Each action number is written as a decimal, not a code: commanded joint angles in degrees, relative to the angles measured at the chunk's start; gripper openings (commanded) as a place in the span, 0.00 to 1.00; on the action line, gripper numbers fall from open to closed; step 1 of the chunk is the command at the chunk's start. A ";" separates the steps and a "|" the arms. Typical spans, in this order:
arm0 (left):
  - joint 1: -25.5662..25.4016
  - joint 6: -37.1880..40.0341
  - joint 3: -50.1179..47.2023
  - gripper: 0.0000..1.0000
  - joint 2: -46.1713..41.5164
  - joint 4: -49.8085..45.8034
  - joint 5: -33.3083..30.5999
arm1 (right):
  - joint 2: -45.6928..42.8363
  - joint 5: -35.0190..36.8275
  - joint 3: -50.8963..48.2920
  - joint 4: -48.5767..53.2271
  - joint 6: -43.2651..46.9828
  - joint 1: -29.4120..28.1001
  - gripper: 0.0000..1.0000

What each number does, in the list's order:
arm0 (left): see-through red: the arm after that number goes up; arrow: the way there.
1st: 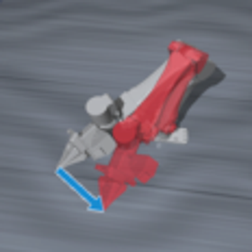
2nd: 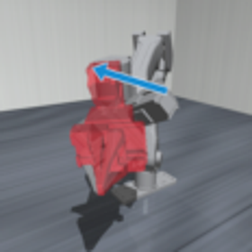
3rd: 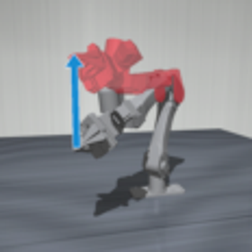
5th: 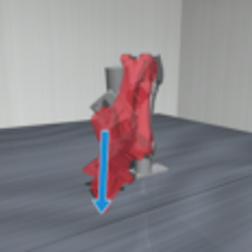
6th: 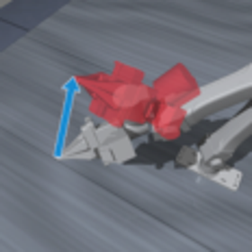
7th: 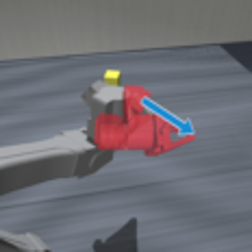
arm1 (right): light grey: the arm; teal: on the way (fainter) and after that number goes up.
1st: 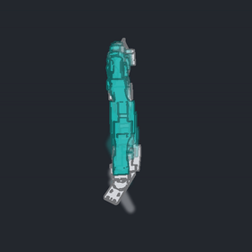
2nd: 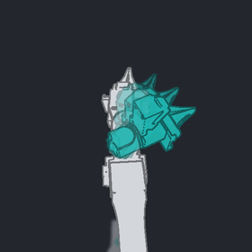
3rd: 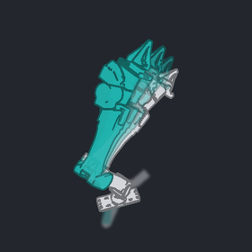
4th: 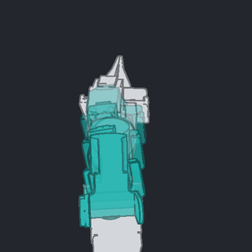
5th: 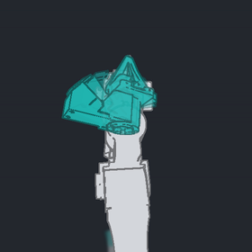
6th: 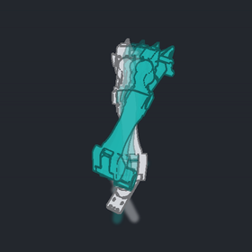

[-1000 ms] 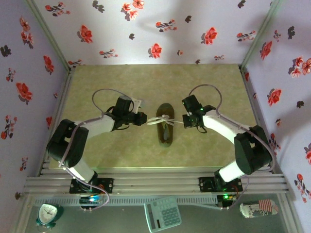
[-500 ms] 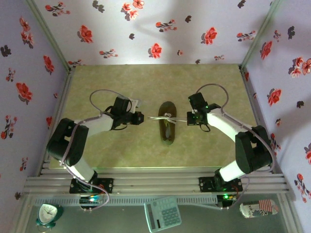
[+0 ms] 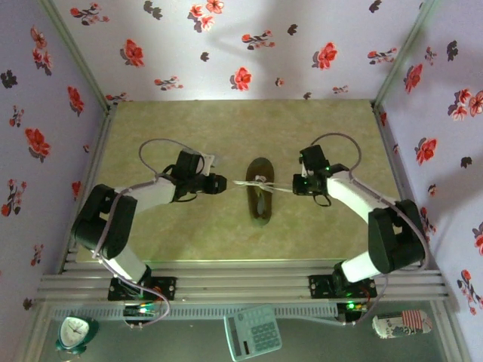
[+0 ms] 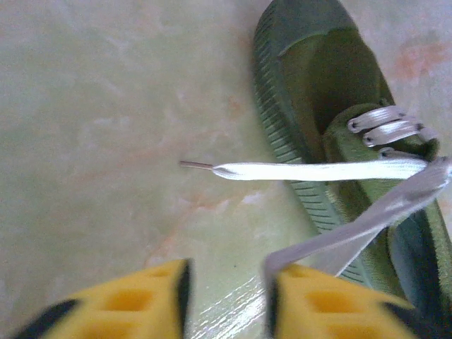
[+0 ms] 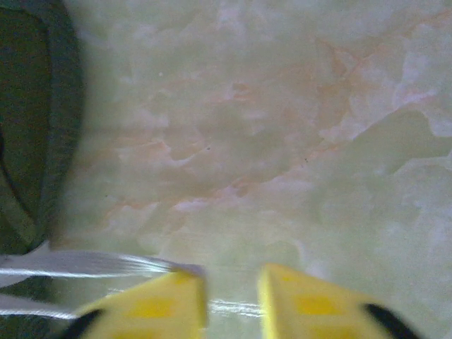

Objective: Tie the shoes

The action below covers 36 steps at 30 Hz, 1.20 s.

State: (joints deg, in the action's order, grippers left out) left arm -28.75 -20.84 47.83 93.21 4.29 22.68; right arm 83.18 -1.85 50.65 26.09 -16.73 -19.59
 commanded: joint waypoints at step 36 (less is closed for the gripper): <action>26.17 22.20 -18.76 1.00 -18.98 24.95 -26.06 | 6.04 12.17 -28.42 -76.67 12.68 17.95 0.99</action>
State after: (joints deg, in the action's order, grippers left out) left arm -2.70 3.70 27.81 76.36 34.02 -7.68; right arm 89.01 13.39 22.24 -44.56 -4.86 -1.85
